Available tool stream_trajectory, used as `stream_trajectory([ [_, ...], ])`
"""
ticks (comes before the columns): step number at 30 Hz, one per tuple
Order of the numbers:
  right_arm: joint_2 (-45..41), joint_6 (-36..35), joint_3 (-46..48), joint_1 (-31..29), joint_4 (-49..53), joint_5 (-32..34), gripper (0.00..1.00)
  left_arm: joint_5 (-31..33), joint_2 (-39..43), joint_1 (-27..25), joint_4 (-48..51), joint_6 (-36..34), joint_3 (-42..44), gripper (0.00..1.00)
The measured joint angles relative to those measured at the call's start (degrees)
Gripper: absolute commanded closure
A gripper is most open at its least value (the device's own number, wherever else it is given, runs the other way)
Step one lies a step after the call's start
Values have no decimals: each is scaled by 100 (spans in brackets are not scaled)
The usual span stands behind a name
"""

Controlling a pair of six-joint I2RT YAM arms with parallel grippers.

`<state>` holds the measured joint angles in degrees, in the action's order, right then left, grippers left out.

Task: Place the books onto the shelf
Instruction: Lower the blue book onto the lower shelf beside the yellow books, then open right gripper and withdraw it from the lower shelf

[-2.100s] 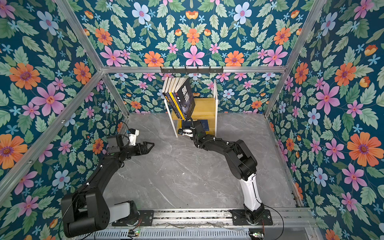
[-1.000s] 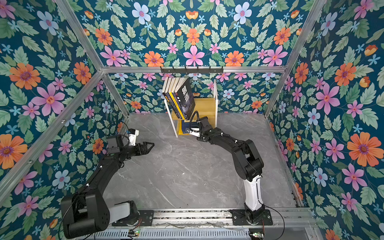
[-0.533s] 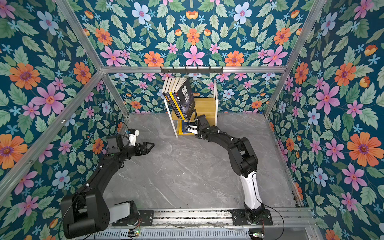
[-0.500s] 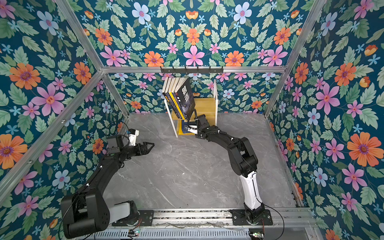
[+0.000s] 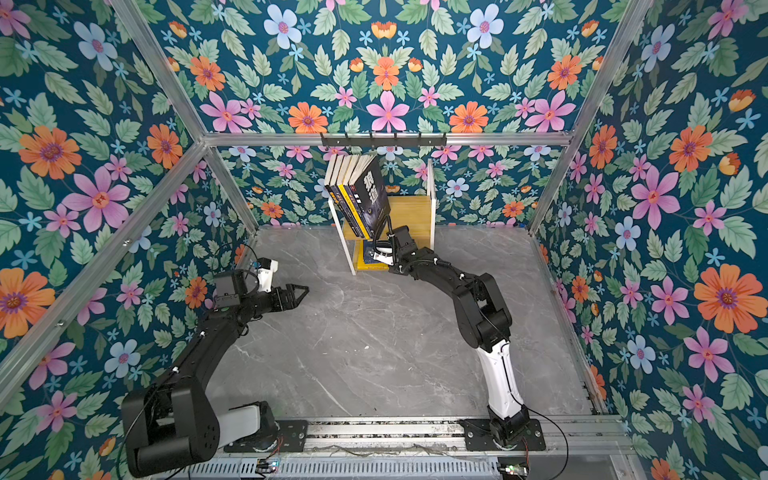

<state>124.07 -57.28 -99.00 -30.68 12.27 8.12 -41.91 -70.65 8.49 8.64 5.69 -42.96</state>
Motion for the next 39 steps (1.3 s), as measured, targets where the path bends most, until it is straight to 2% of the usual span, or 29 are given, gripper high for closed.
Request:
stream_trajectory([
  [12,13,138,-122,-4,24,-35,73,0,-4,2,-2,0,15,1],
  [19,-42,157,-50,-114,190,-286,61,-4,-4,2,-2,0,17,1],
  [23,-92,223,-76,-155,308,-516,58,-9,-4,2,-2,0,17,1],
  [39,330,374,-533,-190,280,-442,72,-11,-4,9,-4,0,28,1],
])
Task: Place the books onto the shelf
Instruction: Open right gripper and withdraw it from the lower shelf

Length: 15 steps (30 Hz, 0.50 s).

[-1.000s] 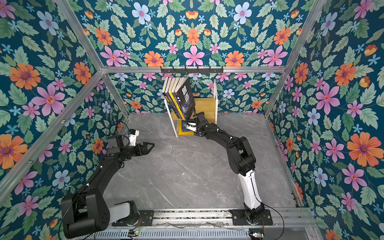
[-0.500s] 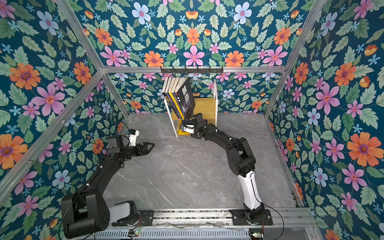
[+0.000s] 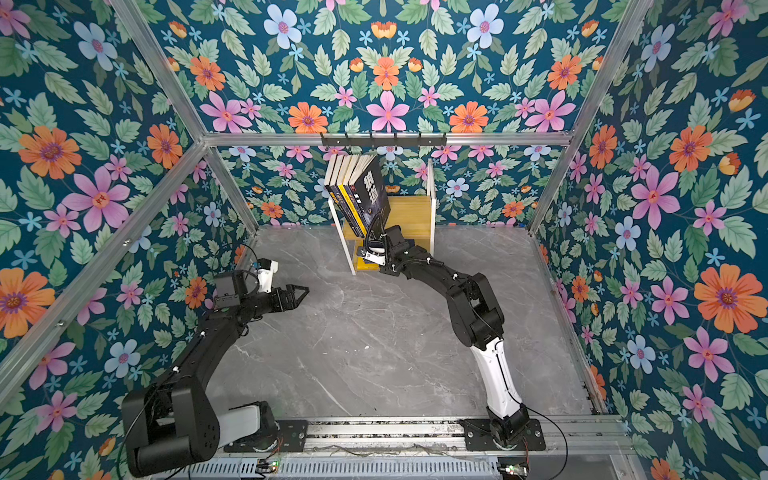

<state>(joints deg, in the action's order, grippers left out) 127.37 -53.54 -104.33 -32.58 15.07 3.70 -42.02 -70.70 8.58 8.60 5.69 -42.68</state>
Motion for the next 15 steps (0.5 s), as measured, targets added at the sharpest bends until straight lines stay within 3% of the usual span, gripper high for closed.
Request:
stream_trajectory([
  [15,111,39,-90,-2,-57,61,80,-2,0,-2,-2,0,15,1],
])
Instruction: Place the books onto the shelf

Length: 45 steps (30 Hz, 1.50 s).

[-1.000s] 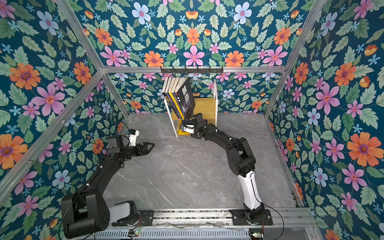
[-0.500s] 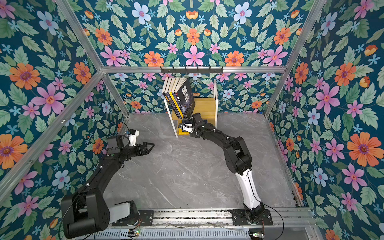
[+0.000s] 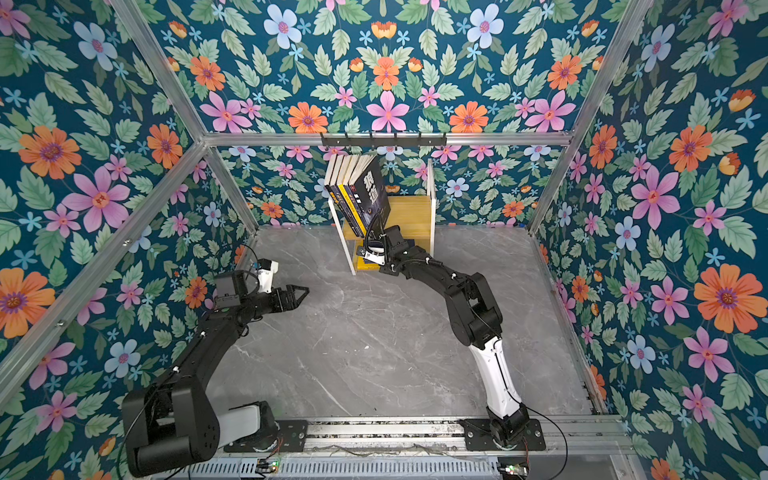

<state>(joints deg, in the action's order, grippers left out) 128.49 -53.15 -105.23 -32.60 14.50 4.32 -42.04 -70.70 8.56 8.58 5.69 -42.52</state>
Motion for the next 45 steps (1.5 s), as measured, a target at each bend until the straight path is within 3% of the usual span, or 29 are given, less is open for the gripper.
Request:
stream_trajectory([
  [11,24,-4,-37,0,-68,28,80,0,0,0,0,0,0,1],
  [20,-516,-2,439,-33,-70,20,63,7,0,2,0,-2,0,1],
  [26,-1545,170,1451,-144,-114,-98,51,114,22,2,31,-138,-46,0],
  [32,-2938,765,2907,-195,-210,-162,36,621,44,-83,262,-487,-297,0],
  [34,-3512,1036,3421,-195,-284,-107,25,841,31,-153,328,-671,-409,0],
  [35,-3759,1169,3637,-186,-323,-105,5,935,20,-181,315,-765,-435,0],
  [36,-4044,1305,3888,-173,-372,-87,1,1027,11,-203,269,-841,-428,0],
  [45,-5939,2702,5936,348,-758,238,1,1353,-247,-332,-1294,-1333,638,0],
])
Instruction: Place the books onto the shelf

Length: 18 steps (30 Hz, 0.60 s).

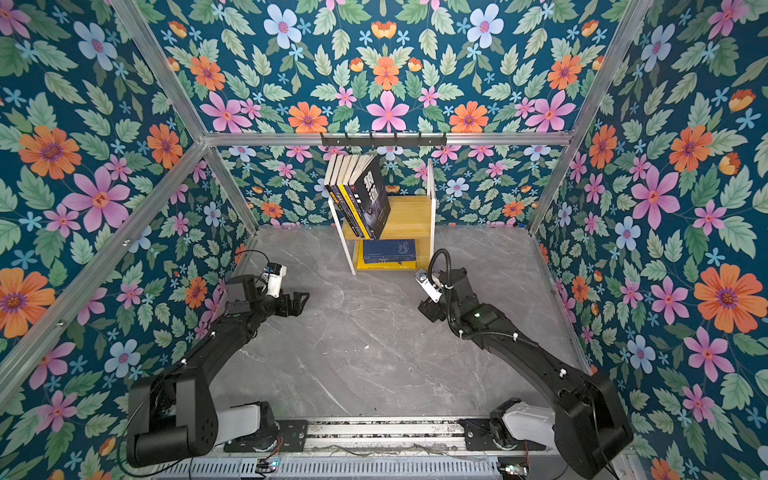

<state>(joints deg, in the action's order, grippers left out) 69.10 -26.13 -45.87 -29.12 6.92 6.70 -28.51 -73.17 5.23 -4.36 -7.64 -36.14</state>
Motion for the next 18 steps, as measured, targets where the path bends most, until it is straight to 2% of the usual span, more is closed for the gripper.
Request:
stream_trajectory([
  [7,-1182,1045,1244,704,-354,258,1,-13,-365,-9,-2072,-11,1110,0],
  [12,-1860,1755,1941,1596,-702,302,1,7,-702,-9,-3560,157,1679,0],
  [18,-1965,2299,2494,2118,-1307,295,1,164,-1102,-24,-4990,306,1908,0],
])
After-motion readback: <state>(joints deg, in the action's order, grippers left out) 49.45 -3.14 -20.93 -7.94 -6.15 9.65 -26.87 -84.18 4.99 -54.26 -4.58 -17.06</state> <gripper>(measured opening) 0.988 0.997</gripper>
